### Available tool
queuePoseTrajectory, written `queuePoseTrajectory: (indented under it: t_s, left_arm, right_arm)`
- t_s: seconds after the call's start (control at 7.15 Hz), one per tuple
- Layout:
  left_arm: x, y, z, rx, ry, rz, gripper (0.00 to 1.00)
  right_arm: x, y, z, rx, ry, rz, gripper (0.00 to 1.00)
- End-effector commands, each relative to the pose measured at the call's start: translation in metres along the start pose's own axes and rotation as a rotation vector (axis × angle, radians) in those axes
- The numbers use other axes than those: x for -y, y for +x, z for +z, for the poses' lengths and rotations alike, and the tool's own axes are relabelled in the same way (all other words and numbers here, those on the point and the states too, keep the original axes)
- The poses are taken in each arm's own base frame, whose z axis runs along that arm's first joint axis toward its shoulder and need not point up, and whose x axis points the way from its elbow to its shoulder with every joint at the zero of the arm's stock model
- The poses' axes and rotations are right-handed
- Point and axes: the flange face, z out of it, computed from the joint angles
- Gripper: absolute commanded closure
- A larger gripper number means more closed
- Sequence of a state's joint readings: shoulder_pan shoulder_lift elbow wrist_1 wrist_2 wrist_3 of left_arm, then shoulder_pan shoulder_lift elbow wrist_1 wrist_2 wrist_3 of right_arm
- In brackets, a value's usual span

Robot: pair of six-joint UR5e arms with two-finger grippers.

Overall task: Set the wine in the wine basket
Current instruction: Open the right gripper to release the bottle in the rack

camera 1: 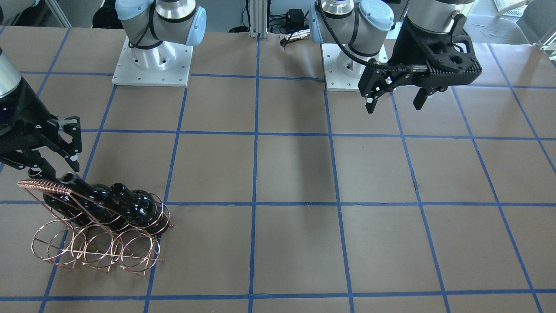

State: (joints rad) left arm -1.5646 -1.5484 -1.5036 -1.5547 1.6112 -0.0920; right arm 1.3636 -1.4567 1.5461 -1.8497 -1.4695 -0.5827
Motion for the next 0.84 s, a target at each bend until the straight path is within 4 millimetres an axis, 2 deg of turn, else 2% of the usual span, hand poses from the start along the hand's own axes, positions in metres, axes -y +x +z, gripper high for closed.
queuePoseTrajectory:
  t_s: [0.0, 0.14, 0.28, 0.42, 0.56, 0.7]
  left_arm:
    - [-0.001, 0.000, 0.000, 0.003, -0.003, 0.000, 0.00]
    - [-0.002, 0.000, 0.005, 0.004, -0.010, 0.000, 0.00]
    - [-0.003, 0.000, 0.006, 0.005, -0.013, 0.001, 0.00]
    - [-0.003, 0.000, 0.006, 0.005, -0.013, 0.001, 0.00]
    - [-0.003, 0.000, 0.006, 0.005, -0.013, 0.001, 0.00]
    - [-0.003, 0.000, 0.006, 0.005, -0.013, 0.001, 0.00]
  right_arm:
    - [0.002, 0.002, 0.002, -0.013, 0.016, 0.001, 0.10]
    - [0.001, 0.001, 0.001, -0.013, 0.016, 0.007, 0.01]
    - [0.000, -0.002, -0.010, -0.020, 0.031, 0.008, 0.01]
    - [-0.004, -0.010, -0.031, -0.036, 0.060, 0.040, 0.01]
    - [-0.015, -0.029, -0.066, -0.050, 0.093, 0.140, 0.00]
    - [-0.027, -0.069, -0.084, -0.027, 0.046, 0.214, 0.00]
